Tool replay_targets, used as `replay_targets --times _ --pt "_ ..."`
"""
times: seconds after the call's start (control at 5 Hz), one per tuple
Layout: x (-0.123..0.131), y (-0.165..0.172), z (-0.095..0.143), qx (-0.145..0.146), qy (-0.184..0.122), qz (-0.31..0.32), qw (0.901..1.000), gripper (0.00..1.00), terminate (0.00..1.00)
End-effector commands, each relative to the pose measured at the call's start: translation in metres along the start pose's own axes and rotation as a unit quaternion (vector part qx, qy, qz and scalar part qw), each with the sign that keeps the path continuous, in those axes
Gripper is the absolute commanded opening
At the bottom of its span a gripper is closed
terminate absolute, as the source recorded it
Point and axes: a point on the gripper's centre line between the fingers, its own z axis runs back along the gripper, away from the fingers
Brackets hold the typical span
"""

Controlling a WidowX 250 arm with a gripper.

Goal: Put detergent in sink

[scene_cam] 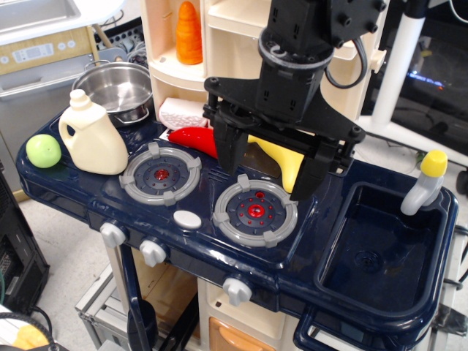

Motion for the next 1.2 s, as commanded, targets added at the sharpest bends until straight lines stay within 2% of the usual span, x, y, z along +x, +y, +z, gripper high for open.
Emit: replay_targets --times 0.0,0.4,0.6,0.8,1.0 --pt "0.0 0.0 0.0 0.0 0.0 0.0 1.0 1.0 0.0" --pt "0.0 0.003 0.002 0.014 0.01 -0.007 0.9998 1.0 0.0" --pt "-0.008 0.037 0.012 0.06 0.014 -0.074 0.9953 1.0 0.0" --pt "-0.015 0.088 0.026 0.103 0.022 -0.207 0.9727 1.0 0.0" --pt "-0.002 0.138 0.029 0.097 -0.002 -0.325 0.9407 1.0 0.0"
